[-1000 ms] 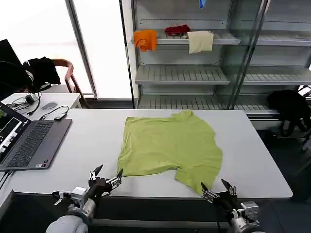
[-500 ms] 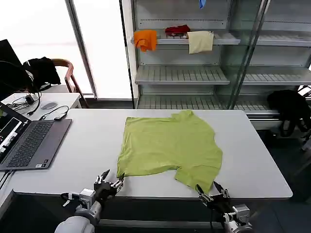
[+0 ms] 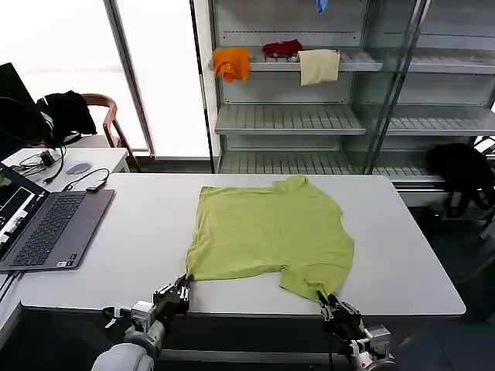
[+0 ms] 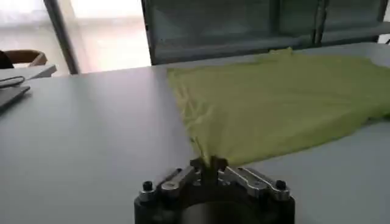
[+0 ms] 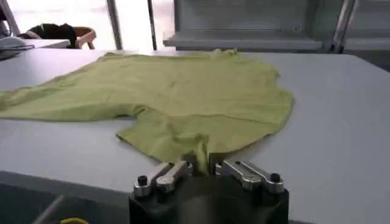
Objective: Fold and organize the clothes.
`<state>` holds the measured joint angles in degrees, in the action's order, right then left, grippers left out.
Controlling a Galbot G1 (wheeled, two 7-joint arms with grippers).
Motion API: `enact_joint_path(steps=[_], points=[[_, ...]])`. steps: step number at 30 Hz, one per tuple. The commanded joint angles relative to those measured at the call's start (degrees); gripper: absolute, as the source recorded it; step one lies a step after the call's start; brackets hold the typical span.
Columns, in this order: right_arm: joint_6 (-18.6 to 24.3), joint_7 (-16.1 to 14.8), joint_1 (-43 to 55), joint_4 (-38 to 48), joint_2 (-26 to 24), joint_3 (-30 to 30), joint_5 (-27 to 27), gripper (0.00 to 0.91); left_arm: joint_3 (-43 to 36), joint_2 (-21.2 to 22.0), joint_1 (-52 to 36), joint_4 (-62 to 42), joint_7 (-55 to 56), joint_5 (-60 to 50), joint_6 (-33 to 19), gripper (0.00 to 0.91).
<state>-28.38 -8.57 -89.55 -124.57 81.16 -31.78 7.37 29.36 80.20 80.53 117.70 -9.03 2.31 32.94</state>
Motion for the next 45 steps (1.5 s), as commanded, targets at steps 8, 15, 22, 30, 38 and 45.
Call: enact_joint_path(steps=[8, 15, 22, 30, 38, 45], points=[[0.57, 1.69, 4.64, -0.4, 2.2, -1.33, 3.98, 0.0, 1.04, 0.39, -2.04, 2.3, -0.51, 4.93, 0.06, 0.01], [-2.47, 3.29, 13.86, 2.28, 3.18, -1.95, 5.34, 0.0, 0.79, 1.26, -6.38, 2.39, -0.26, 6.69, 0.17, 0.01], [-4.68, 5.16, 21.98, 6.92, 3.14, -1.42, 6.63, 0.0, 0.48, 2.82, -12.56, -0.9, 0.54, 7.35, 0.18, 0.01], [-4.78, 6.78, 29.82, 13.95, 2.08, 0.87, 6.03, 0.0, 0.23, 4.09, -18.92, -6.96, 3.62, 10.77, 0.11, 0.01], [-4.72, 6.29, 36.54, 22.05, 2.82, 1.81, 3.93, 0.0, 0.32, 3.5, -23.06, -11.96, 4.45, 10.99, 0.09, 0.02], [-4.31, 5.04, 40.18, 27.65, 4.25, 2.33, 1.3, 0.0, 0.13, 2.92, -24.44, -15.58, 3.91, 9.73, 0.07, 0.02]])
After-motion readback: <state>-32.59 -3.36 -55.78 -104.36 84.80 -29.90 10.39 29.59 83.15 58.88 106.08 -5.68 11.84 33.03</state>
